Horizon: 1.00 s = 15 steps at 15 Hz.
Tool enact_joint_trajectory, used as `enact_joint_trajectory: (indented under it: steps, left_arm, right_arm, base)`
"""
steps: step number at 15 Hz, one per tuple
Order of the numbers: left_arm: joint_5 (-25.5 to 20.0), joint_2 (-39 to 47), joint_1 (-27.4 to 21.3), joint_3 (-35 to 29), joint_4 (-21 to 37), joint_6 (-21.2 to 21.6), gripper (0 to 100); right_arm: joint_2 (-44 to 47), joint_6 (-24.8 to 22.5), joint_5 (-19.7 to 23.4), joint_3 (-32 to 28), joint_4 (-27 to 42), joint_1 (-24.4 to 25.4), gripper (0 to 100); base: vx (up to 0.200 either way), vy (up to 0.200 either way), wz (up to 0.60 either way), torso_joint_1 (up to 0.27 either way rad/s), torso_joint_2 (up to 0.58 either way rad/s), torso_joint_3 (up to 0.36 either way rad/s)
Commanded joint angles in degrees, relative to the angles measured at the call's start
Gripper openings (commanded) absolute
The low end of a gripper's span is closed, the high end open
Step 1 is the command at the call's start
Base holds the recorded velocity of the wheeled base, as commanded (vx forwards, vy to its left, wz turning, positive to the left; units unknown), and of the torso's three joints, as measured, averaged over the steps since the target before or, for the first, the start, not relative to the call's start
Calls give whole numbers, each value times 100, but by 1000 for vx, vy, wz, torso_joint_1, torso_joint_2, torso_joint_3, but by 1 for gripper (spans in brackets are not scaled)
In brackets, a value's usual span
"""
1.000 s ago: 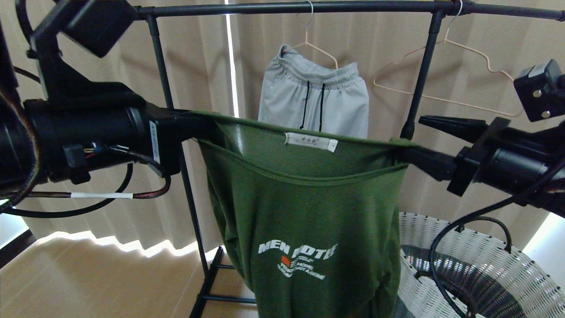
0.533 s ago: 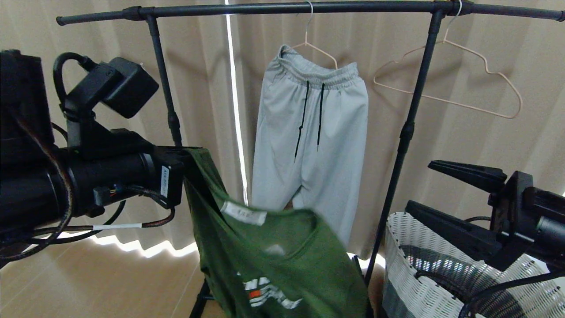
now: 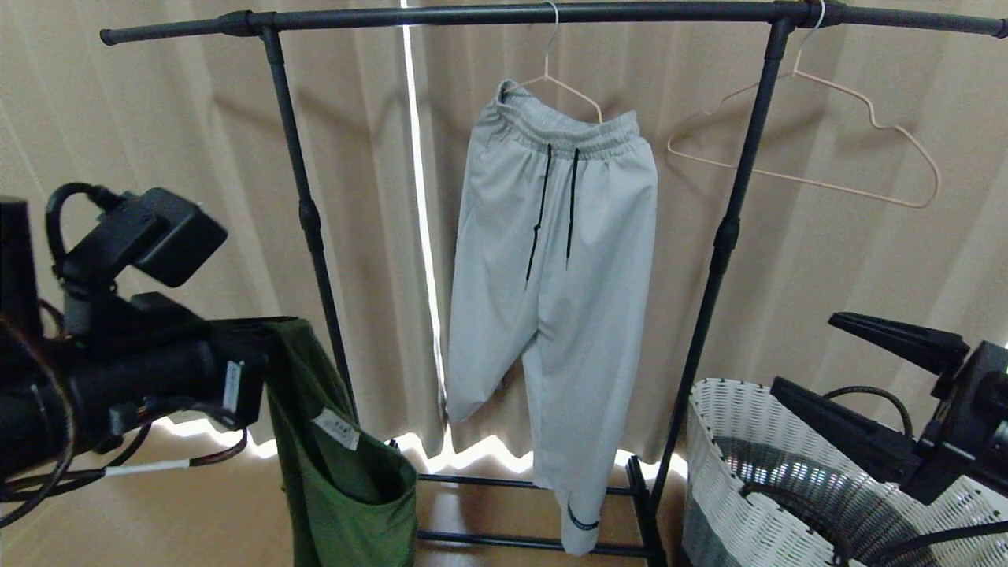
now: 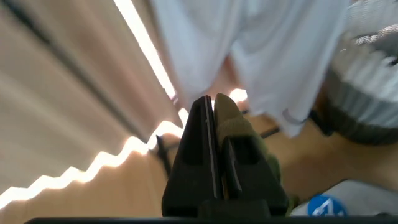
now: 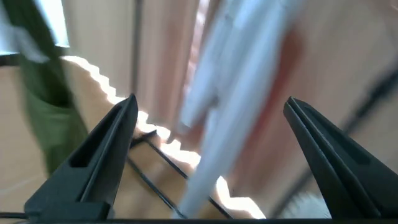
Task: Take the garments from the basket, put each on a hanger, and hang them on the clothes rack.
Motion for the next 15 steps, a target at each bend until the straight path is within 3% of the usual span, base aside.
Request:
enact_joint_trajectory:
  steps: [1,3,6,9,11,13,15]
  left_arm:
    - [-12,-1299,599,967,-4,-1,0]
    - [-56,-2503,1293,1943,5,-89,0]
    - [-197,-3566,1662,2831,22,-317,0]
    - [-197,-3373,1653,2840,5,-344,0]
    - [-197,-3127,1917,2752,5,-651,0]
    - [-206,-3039,2234,2699,5,-669,0]
    - [-206,-3013,2242,2673,5,-678,0]
  right_arm:
    - [-491,-28,-40,525,5,-660,100]
    - [-579,-28,-31,912,5,-1512,100]
    - [-429,-46,-31,1149,66,-1890,100]
    - [-306,-142,-40,1272,119,-1917,100]
    - [-280,-160,-40,1255,110,-2154,100]
    - [-218,-160,-40,1211,101,-2233,100]
    - [-157,-222,-49,1211,110,-2427,100]
  base:
    - [0,0,0,0,0,0]
    - [0,0,0,0,0,0]
    - [0,0,0,0,0,0]
    - [0,0,0,0,0,0]
    - [0,0,0,0,0,0]
    - [0,0,0,0,0,0]
    - [0,0,0,0,0,0]
